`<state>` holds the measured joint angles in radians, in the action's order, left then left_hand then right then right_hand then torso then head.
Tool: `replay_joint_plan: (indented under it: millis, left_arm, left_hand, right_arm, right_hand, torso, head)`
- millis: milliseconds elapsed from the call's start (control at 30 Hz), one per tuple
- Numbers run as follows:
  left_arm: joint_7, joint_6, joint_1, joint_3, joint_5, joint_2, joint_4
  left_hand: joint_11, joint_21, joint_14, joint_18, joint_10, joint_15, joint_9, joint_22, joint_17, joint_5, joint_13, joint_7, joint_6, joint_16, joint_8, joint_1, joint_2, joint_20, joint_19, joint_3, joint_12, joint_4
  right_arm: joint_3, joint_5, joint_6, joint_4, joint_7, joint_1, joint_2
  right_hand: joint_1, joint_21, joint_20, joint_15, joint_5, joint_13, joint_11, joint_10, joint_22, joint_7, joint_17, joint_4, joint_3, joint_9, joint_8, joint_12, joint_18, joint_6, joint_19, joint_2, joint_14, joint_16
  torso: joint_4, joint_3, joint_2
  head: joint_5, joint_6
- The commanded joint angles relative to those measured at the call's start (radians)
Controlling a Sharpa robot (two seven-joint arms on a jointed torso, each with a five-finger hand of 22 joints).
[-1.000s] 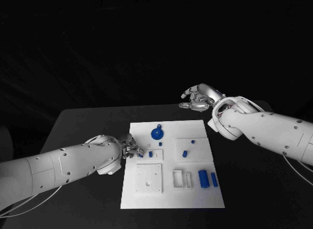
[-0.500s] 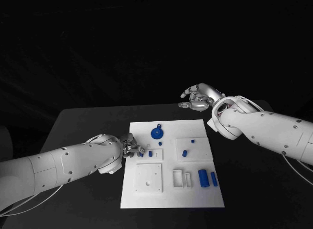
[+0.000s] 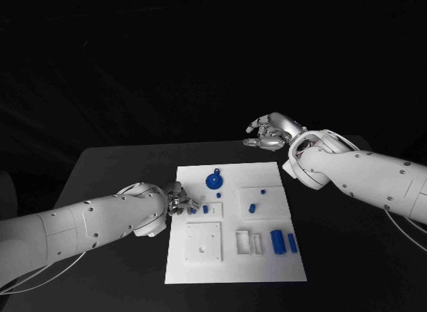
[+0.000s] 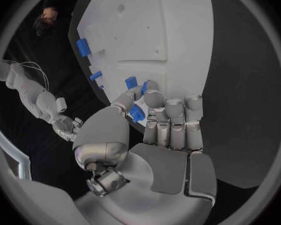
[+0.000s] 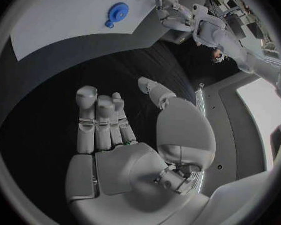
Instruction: Assemble the parts on the task board
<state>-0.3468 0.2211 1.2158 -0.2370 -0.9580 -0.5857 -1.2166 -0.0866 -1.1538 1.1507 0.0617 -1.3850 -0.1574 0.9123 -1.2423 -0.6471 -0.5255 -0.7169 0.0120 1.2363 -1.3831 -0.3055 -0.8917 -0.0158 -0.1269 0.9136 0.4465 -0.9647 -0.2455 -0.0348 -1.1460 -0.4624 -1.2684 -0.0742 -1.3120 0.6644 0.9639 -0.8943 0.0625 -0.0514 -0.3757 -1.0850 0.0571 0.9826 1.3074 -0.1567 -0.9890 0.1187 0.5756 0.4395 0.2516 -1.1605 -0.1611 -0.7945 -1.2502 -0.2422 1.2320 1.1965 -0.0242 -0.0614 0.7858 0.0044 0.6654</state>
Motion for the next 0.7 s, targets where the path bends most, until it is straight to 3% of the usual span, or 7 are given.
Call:
replay_joint_plan:
  millis: [33, 233, 333, 367, 700]
  left_arm:
    - [0.004, -0.036, -0.003, -0.001, 0.005, 0.004, -0.007]
    - [0.005, -0.041, -0.003, -0.001, -0.003, 0.004, -0.010]
    - [0.006, -0.040, -0.003, -0.001, -0.003, 0.005, -0.009]
    - [0.006, -0.039, -0.003, -0.001, -0.003, 0.005, -0.008]
    - [0.001, -0.024, -0.003, -0.001, -0.003, 0.001, 0.000]
  left_hand:
    - [-0.032, -0.004, 0.025, 0.011, -0.024, -0.034, 0.000, -0.001, -0.001, 0.007, -0.001, -0.024, 0.019, -0.003, -0.002, -0.016, 0.003, -0.129, 0.006, 0.040, -0.005, -0.038]
    - [-0.032, -0.004, 0.024, 0.011, -0.022, -0.034, 0.002, -0.002, -0.001, 0.012, 0.000, -0.024, 0.017, -0.002, -0.001, -0.022, -0.001, -0.129, 0.005, 0.042, -0.005, -0.039]
    - [-0.029, -0.003, 0.021, 0.011, -0.021, -0.034, 0.003, -0.002, 0.000, 0.035, 0.002, -0.022, 0.014, 0.001, 0.002, -0.025, -0.012, -0.129, 0.004, 0.041, -0.003, -0.037]
    - [-0.029, -0.002, 0.020, 0.011, -0.021, -0.034, 0.004, -0.002, 0.000, 0.069, 0.004, -0.021, 0.013, 0.002, 0.003, -0.025, -0.022, -0.128, 0.004, 0.040, -0.002, -0.034]
    - [-0.028, 0.001, 0.021, 0.011, -0.021, -0.034, 0.007, -0.001, 0.001, 0.089, 0.007, -0.021, 0.013, 0.003, 0.005, -0.010, -0.047, -0.128, 0.005, 0.037, -0.002, -0.013]
  right_arm:
    - [0.000, -0.002, 0.011, -0.001, 0.006, 0.000, 0.000]
    - [0.000, -0.002, 0.011, 0.000, 0.006, 0.000, 0.001]
    - [0.000, -0.001, 0.011, 0.000, 0.006, 0.000, 0.001]
    - [0.000, -0.001, 0.011, 0.000, 0.006, 0.000, 0.001]
    - [0.000, 0.000, 0.011, 0.001, 0.006, 0.001, 0.001]
  right_hand:
    - [-0.001, 0.006, 0.007, -0.002, -0.003, 0.001, 0.001, -0.006, 0.014, -0.015, 0.001, -0.006, -0.001, -0.001, 0.005, -0.005, -0.101, 0.010, 0.002, 0.008, 0.002, -0.002]
    - [-0.001, 0.006, 0.007, -0.002, -0.004, 0.002, 0.001, -0.006, 0.014, -0.015, 0.001, -0.006, -0.001, -0.001, 0.005, -0.005, -0.101, 0.010, 0.002, 0.008, 0.002, -0.002]
    - [-0.002, 0.006, 0.007, -0.002, -0.004, 0.002, 0.001, -0.006, 0.015, -0.015, 0.001, -0.006, -0.001, -0.001, 0.005, -0.005, -0.101, 0.010, 0.002, 0.008, 0.002, -0.002]
    - [-0.002, 0.006, 0.007, -0.002, -0.004, 0.002, 0.001, -0.006, 0.015, -0.015, 0.001, -0.006, -0.001, -0.001, 0.005, -0.005, -0.101, 0.010, 0.002, 0.008, 0.002, -0.002]
    - [-0.002, 0.007, 0.007, -0.002, -0.004, 0.003, 0.001, -0.007, 0.015, -0.015, 0.001, -0.007, -0.002, -0.001, 0.005, -0.006, -0.101, 0.010, 0.002, 0.008, 0.002, -0.002]
  torso:
    - [-0.0006, 0.0003, 0.000]
    - [-0.0007, 0.0007, 0.000]
    - [-0.0007, 0.0008, 0.000]
    - [-0.0008, 0.0009, 0.000]
    - [-0.0002, 0.0009, 0.000]
  head:
    - [0.000, 0.000]
    - [0.000, 0.000]
    - [-0.001, 0.000]
    - [-0.001, 0.000]
    - [-0.002, -0.001]
